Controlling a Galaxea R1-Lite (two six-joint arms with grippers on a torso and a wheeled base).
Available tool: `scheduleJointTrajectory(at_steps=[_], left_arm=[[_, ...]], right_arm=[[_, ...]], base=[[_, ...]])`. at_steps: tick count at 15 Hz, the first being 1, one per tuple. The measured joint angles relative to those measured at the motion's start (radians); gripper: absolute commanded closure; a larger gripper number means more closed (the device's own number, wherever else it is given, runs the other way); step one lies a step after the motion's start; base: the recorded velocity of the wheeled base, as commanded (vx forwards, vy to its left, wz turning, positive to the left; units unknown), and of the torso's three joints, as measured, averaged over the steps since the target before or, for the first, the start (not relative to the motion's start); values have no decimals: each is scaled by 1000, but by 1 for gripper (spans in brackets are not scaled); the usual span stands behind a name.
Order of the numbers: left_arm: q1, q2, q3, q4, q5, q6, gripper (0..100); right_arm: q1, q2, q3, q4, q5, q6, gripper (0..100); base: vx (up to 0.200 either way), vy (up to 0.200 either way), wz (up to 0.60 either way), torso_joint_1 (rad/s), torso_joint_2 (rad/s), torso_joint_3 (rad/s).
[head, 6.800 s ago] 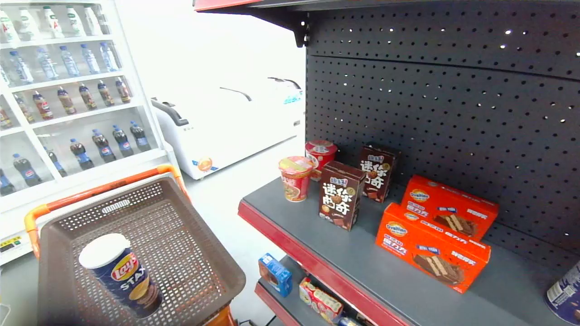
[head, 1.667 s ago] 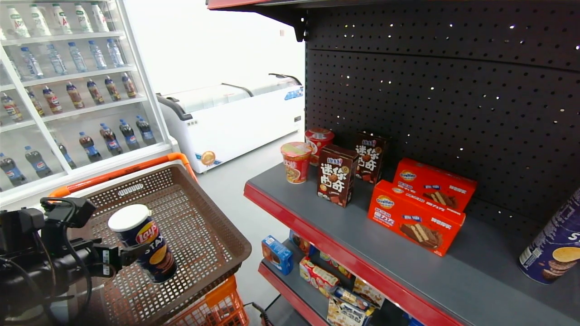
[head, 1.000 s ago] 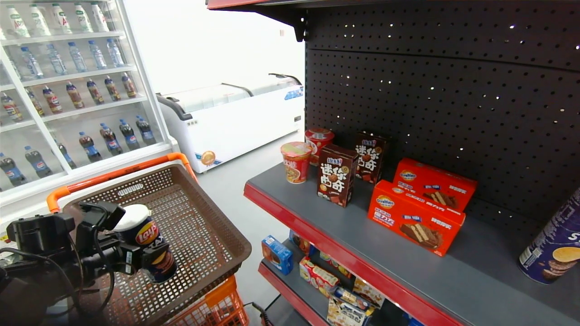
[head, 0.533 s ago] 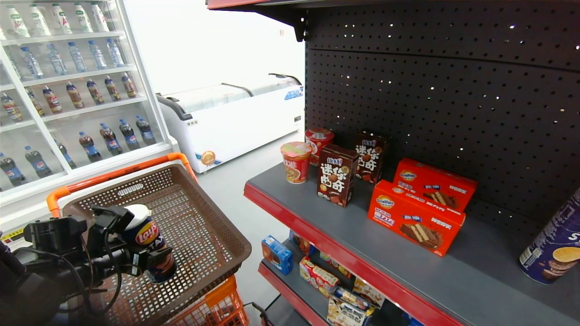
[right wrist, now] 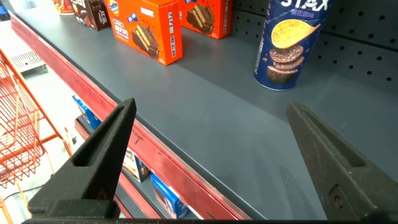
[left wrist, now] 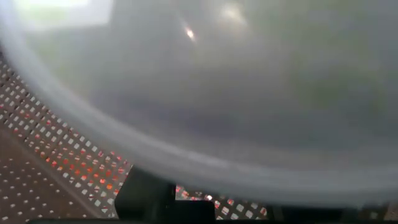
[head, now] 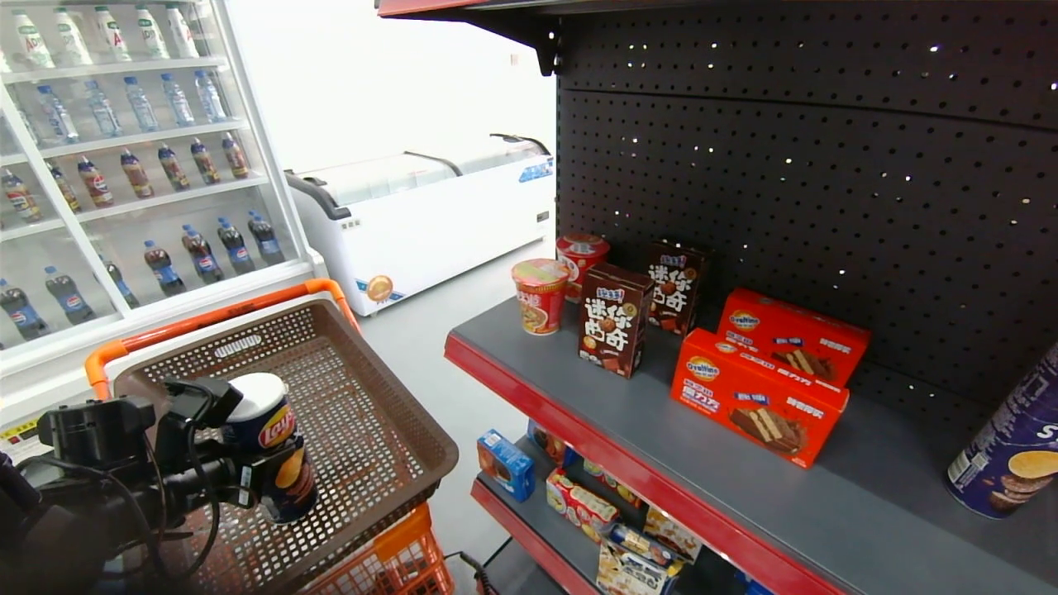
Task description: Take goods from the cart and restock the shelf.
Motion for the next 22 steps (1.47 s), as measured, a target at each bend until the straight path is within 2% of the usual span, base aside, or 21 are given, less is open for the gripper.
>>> scheduleJointTrajectory(at_steps=[3, 6, 9, 12, 15, 18, 22], left_arm=[[6, -91, 39, -10, 24, -48, 100], [5, -211, 66, -1, 45, -64, 100], [-40, -358, 113, 33, 54, -96, 100], [-75, -527, 216, 41, 93, -123, 100], [-83, -673, 329, 43, 94, -133, 100], [-89, -799, 366, 72, 71, -135, 100], [-93, -954, 372, 259, 51, -130, 100]], right_arm=[[0, 0, 0, 0, 0, 0, 0], [0, 0, 0, 0, 0, 0, 0], [0, 0, 0, 0, 0, 0, 0], [0, 0, 0, 0, 0, 0, 0], [0, 0, 0, 0, 0, 0, 0], [0, 0, 0, 0, 0, 0, 0], [0, 0, 0, 1, 2, -3, 0]], base=[[0, 0, 0, 0, 0, 0], [0, 0, 0, 0, 0, 0], [0, 0, 0, 0, 0, 0], [0, 0, 0, 0, 0, 0], [0, 0, 0, 0, 0, 0], [0, 0, 0, 0, 0, 0], [0, 0, 0, 0, 0, 0]])
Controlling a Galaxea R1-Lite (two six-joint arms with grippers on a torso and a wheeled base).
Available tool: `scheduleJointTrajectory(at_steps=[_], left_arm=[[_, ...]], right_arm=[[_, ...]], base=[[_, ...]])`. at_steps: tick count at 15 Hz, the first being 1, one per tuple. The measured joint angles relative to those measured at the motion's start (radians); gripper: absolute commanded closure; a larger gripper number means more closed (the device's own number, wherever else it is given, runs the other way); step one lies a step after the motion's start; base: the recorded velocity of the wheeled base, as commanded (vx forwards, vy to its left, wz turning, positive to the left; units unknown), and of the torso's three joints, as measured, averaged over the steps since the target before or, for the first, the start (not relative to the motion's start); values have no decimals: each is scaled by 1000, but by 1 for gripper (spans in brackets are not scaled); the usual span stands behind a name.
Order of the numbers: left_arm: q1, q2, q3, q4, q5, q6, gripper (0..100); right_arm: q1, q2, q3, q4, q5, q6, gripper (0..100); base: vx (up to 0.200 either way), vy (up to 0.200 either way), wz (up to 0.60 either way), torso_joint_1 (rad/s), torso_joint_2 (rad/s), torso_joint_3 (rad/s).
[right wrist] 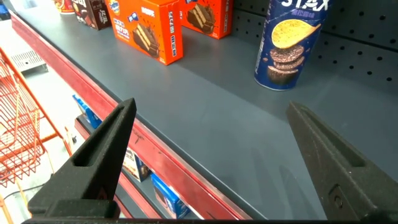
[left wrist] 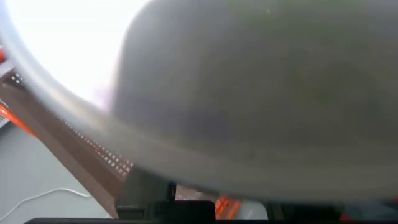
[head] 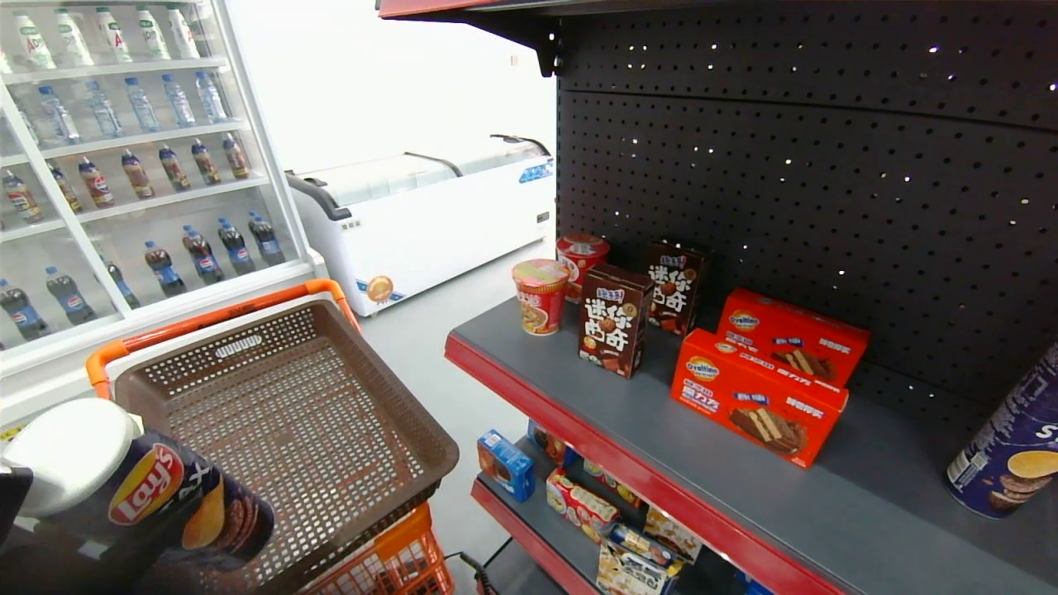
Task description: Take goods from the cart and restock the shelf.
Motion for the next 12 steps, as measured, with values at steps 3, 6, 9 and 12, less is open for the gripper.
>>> scheduleJointTrajectory(at_steps=[3, 6, 9, 12], left_arm=[[-13, -121, -1, 152, 0, -2, 100], [-27, -189, -5, 173, -1, -4, 100], [-27, -211, -16, 173, 0, -7, 100], [-26, -217, -24, 173, 0, -23, 100]], right_arm=[[0, 0, 0, 0, 2, 0, 0], [0, 0, 0, -2, 2, 0, 0], [0, 0, 0, -2, 1, 0, 0], [0, 0, 0, -1, 1, 0, 0]], base=[[0, 0, -600, -1, 2, 4], [0, 0, 0, 0, 0, 0], [0, 0, 0, 0, 0, 0], [0, 0, -600, 2, 2, 2]])
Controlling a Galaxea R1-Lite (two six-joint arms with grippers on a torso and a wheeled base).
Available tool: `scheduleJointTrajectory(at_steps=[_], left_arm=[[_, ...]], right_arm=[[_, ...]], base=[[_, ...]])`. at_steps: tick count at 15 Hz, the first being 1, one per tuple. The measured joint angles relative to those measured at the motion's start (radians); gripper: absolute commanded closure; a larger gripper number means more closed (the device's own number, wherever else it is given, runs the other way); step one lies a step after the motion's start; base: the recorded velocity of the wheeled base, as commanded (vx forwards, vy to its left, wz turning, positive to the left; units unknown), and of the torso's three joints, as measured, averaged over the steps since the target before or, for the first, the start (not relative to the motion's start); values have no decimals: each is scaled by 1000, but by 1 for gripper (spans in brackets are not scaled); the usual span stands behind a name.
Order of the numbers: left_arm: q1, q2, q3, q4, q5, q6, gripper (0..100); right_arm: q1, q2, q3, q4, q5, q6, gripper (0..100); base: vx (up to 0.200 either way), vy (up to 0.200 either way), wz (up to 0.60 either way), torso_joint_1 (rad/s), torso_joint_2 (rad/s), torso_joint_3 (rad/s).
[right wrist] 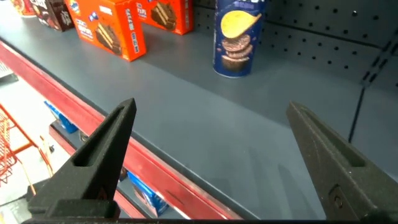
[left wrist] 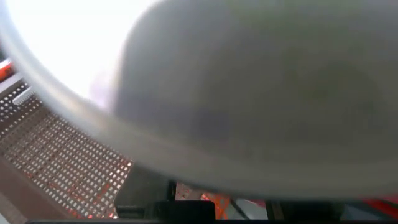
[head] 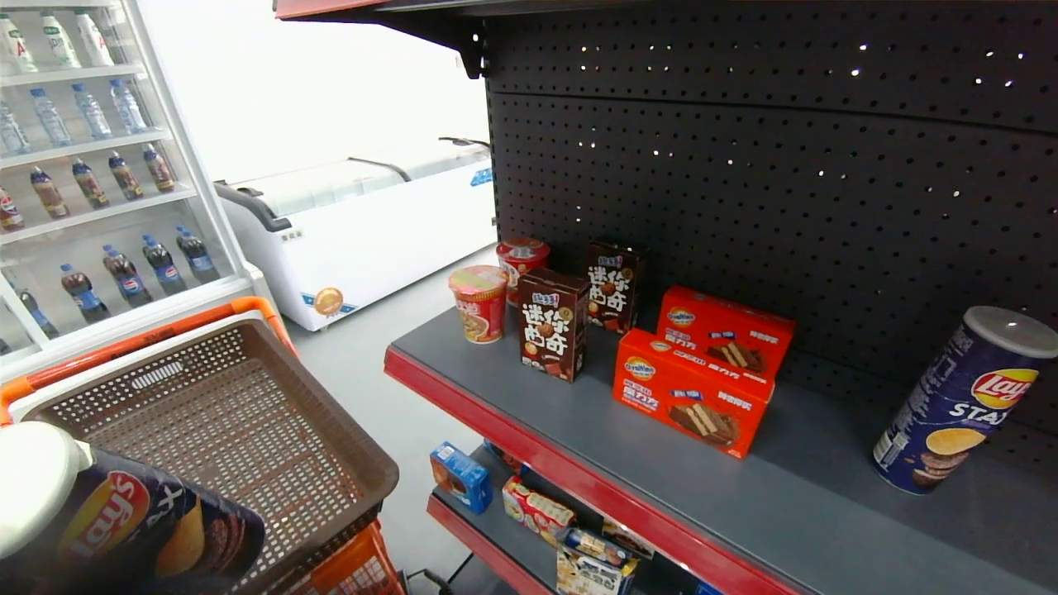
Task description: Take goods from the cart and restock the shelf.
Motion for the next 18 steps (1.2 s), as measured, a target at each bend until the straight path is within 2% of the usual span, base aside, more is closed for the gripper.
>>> scheduleJointTrajectory(at_steps=[5, 14, 18], left_arm=[[1, -6, -1, 0, 5, -3, 100], [5, -17, -27, 2, 36, -1, 100], [5, -29, -13, 1, 57, 0, 100]], right_arm=[[0, 0, 0, -1, -1, 0, 0], [0, 0, 0, 0, 0, -1, 0], [-1, 0, 0, -1, 5, -1, 0]], base=[[0, 0, -600, 1, 3, 6], [0, 0, 0, 0, 0, 0], [0, 0, -600, -1, 0, 1]])
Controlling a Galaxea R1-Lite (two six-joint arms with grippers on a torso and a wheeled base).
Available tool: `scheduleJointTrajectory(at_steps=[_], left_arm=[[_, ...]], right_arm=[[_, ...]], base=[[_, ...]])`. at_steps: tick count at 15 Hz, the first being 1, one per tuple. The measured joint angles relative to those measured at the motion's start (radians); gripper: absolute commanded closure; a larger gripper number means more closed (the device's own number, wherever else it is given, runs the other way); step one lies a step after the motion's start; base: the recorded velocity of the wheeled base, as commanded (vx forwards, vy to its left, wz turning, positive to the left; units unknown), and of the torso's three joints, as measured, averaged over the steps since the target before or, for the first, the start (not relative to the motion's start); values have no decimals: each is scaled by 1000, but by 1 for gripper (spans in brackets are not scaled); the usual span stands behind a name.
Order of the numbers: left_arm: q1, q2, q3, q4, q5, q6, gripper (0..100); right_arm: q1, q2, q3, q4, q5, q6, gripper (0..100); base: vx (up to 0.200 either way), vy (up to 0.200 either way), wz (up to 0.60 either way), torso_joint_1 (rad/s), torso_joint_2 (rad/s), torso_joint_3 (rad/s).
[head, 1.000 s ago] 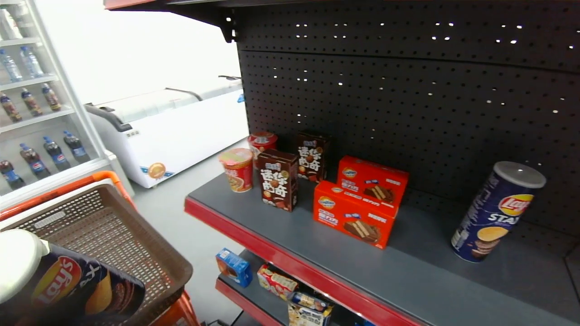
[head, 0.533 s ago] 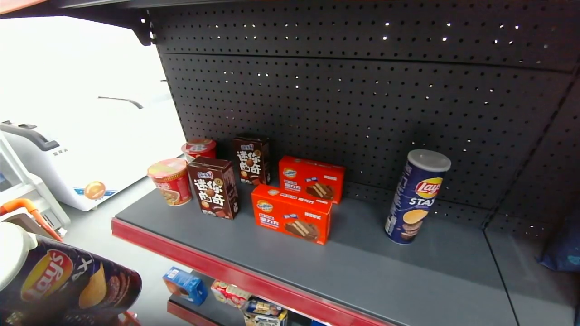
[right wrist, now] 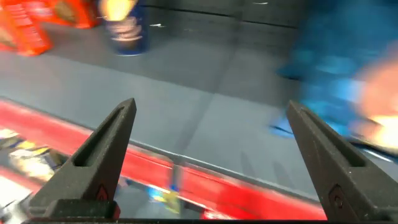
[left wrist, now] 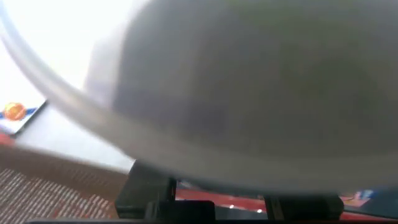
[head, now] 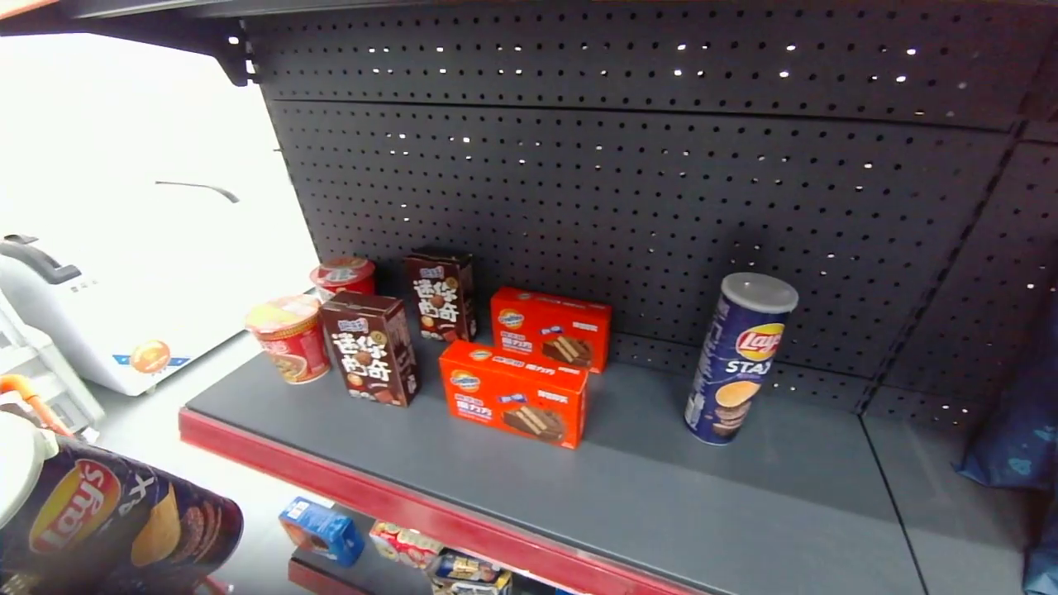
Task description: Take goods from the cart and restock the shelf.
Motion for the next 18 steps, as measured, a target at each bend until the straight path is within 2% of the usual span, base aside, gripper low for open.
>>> scheduleJointTrajectory(at_steps=[3, 6, 8, 9, 11, 12, 15, 18], left_arm=[[1, -15, 0, 1, 7, -5, 100], [1, -23, 3, 1, 22, -9, 100], [3, -25, 12, 0, 57, -10, 100], [3, -26, 21, 3, 97, -7, 100], [2, -33, 30, 21, 134, 1, 100], [3, -44, 31, 60, 140, 10, 100], [0, -110, 16, 226, 140, 18, 100], [-46, -249, -19, 422, 135, 17, 100]], right_arm=[[1, 0, 0, 0, -1, 0, 0], [1, 0, 0, 0, 0, 2, 0], [1, 0, 0, 0, 0, 2, 0], [1, 0, 0, 1, 0, 2, 0], [1, 0, 0, 0, 0, 2, 0], [1, 0, 0, 0, 1, 2, 0], [1, 0, 0, 1, 1, 2, 0], [2, 0, 0, 2, 1, 0, 0]], base=[[0, 0, -600, 10, 4, 1], [0, 0, 0, 0, 0, 0], [0, 0, 0, 0, 0, 0], [0, 0, 0, 0, 0, 0], [0, 200, 0, -7, 0, 5], [0, 200, 0, -12, 2, 12], [0, 0, 0, 0, 0, 0], [0, 0, 0, 0, 0, 0]])
